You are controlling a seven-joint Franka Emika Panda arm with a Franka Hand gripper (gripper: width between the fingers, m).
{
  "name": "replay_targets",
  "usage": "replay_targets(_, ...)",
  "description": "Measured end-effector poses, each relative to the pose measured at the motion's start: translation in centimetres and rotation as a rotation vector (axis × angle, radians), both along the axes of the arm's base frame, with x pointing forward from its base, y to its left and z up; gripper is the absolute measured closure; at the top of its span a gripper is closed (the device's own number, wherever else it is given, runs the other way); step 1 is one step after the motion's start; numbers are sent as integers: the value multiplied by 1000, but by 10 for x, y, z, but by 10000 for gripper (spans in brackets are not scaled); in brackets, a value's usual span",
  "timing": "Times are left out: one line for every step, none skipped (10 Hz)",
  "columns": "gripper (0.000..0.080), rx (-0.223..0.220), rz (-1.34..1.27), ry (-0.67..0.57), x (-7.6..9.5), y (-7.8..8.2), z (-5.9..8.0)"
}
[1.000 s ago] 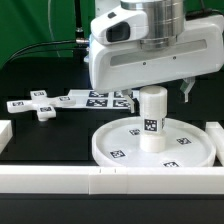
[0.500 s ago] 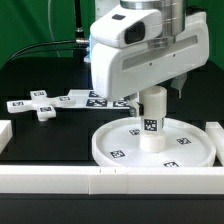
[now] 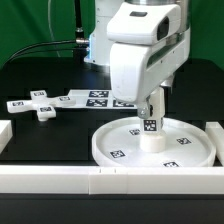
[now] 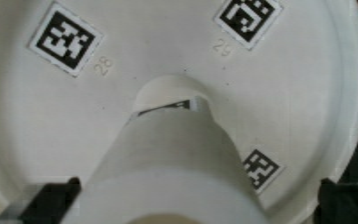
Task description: Assemble round table
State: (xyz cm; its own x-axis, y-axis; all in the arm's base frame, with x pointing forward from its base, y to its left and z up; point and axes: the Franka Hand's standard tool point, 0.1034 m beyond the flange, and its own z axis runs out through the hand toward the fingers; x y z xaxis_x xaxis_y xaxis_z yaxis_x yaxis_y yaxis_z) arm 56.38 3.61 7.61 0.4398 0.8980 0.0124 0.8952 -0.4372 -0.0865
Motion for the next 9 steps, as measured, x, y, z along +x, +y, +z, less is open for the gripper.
replay_targets(151, 0, 74, -4, 0, -1, 0)
replay_targets(151, -5, 152, -8, 1, -3, 0)
replay_targets(151, -9, 235, -12, 2, -3, 1)
replay_targets(151, -12, 291, -14, 3, -3, 1)
replay_targets(151, -11, 310, -15, 3, -1, 1)
replay_targets(151, -14, 393, -17, 3, -1, 1)
replay_targets(151, -15, 441, -18, 3, -1, 1)
replay_targets(151, -14, 459, -18, 3, -2, 1)
replay_targets(151, -15, 460, -17, 3, -2, 0)
